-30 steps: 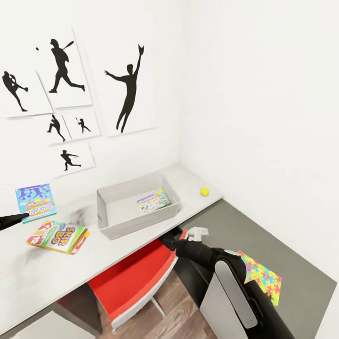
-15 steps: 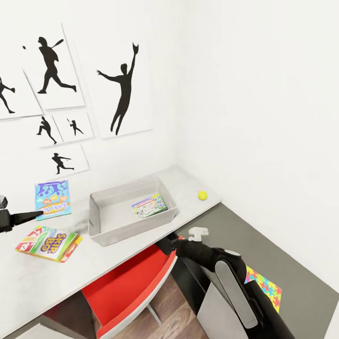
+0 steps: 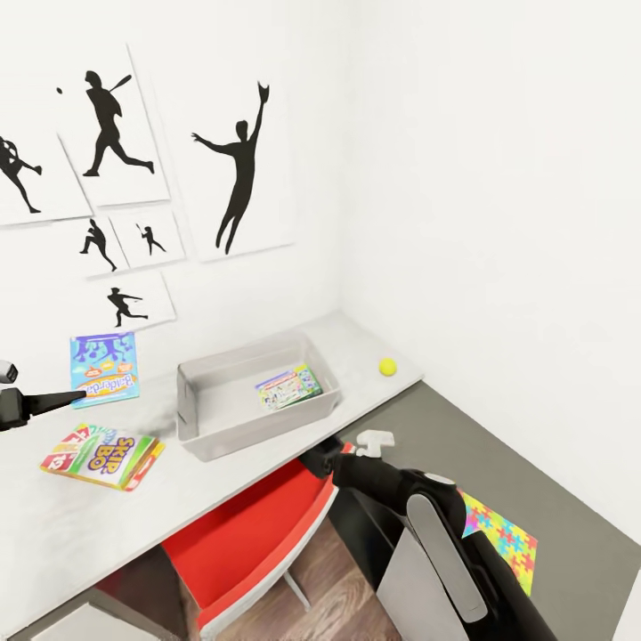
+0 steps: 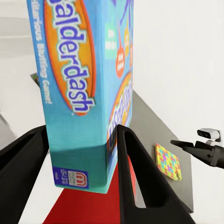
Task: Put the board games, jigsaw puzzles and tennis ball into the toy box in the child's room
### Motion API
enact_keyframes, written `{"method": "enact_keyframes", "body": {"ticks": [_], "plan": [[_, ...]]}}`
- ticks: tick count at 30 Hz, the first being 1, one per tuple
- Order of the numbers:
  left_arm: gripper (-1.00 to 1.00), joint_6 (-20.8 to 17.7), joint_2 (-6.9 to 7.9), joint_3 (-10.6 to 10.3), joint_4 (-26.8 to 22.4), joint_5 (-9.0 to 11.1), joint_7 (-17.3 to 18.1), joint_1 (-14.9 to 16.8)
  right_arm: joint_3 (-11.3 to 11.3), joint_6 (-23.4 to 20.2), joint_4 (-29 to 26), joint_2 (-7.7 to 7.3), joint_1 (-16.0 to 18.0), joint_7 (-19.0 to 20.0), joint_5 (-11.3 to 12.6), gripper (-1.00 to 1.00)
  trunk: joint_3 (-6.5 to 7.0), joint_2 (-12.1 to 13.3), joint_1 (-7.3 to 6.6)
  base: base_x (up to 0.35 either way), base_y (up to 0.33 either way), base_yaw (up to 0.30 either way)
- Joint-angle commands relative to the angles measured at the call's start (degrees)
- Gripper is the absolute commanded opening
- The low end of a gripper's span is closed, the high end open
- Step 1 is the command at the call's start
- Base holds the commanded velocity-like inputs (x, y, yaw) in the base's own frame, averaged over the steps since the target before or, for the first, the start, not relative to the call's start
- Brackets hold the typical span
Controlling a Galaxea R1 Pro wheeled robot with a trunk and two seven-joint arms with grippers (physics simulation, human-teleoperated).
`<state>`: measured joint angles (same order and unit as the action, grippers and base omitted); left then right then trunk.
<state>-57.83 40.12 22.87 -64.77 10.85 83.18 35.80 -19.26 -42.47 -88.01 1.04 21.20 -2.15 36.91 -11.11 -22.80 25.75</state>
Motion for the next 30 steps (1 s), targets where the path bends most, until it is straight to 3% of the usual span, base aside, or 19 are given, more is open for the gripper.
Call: {"method": "enact_keyframes", "body": {"ticks": [1,14,21,30], "plan": [[-1.00,-0.60,0.00,-0.01,0.01,0.06,0.14,0.06,0.01,-0.25,-0.06,0.01,0.02,-0.23,0.27,1.00,-0.12,-0.12,0.03,0.041,0.073,0.000],[-1.00,-0.40,-0.04,-0.06,0.00,0.05,0.13,0.06,0.01,-0.25,-0.06,0.01,-0.09,-0.23,0.27,1.00,-0.12,-0.12,0.03,0.095,0.151,0.000],[-1.00,-0.35,-0.04,-1.48,-0.14,0.12,0.14,0.06,0.01,-0.24,-0.06,0.00,-0.11,-0.23,0.27,1.00,-0.12,-0.12,0.03,0.040,0.159,0.000],[-1.00,-0.20,-0.04,-1.77,-0.24,0.14,0.15,0.04,0.01,-0.23,-0.06,0.01,-0.11,-0.23,0.27,1.00,-0.12,-0.12,0.03,0.097,0.065,0.000]]}}
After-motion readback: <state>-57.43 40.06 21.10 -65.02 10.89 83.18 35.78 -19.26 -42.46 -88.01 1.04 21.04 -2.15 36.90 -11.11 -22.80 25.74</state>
